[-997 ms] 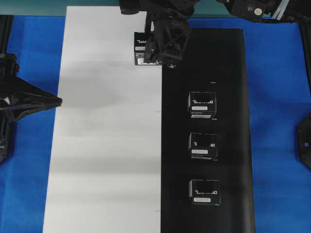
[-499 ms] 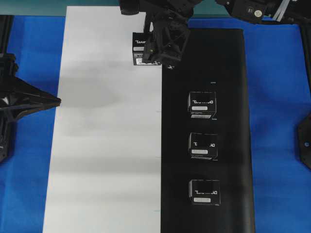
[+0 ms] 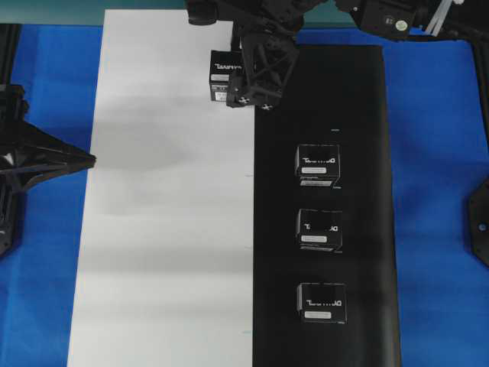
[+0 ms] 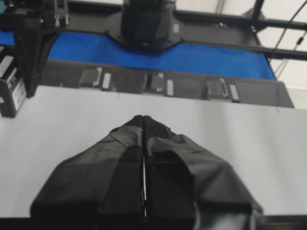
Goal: Place the box from the black base onto the white base.
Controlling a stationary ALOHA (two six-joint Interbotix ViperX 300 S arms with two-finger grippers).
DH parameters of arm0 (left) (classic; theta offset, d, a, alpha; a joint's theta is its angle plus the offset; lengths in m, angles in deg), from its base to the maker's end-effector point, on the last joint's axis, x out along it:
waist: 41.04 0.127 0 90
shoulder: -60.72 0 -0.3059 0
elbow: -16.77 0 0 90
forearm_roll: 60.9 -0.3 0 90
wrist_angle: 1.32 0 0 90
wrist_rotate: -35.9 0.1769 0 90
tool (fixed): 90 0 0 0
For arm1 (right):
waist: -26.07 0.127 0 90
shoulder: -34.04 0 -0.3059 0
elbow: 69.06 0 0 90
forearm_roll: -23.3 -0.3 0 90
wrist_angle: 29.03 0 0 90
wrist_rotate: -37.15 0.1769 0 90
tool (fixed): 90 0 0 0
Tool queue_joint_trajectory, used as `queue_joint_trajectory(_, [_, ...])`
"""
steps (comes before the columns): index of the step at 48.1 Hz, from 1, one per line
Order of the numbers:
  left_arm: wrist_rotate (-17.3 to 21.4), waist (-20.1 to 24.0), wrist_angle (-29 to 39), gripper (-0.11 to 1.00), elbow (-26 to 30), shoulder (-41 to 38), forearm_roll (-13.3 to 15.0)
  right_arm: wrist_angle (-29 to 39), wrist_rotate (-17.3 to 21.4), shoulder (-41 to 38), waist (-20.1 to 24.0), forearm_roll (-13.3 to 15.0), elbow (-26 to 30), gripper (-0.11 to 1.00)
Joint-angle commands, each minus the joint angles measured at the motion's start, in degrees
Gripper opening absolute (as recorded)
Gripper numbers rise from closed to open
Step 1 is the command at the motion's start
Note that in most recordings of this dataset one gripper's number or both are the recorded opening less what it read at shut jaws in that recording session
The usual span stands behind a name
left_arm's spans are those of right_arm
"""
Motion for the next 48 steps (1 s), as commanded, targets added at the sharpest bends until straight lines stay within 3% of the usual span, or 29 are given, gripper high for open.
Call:
queue_joint_trajectory(1, [0.0,-0.09,-0.26,-0.05,0.97,-0.26,-0.26,-0.88,-0.18,-0.35,0.88,-0.09,0.09,0.99])
queue_joint_trajectory(21, [-0.09,-0.18,-0.26,-0.06,0.7,-0.26,-0.26,-2.29,0.26,1.67,0.44,-0.18,0.79,0.99])
queue_joint_trajectory(38, [-0.18,0.26,-0.79,-0.05,0.53,1.41,-0.26,-2.64,-0.09,8.35,0.09,-0.44,1.93,0.99])
queue_joint_trajectory(48, [-0.18,0.26,-1.23,-0.05,0.35,1.76,-0.18,-2.29,-0.53,13.8,0.97,-2.46,-1.05,0.99])
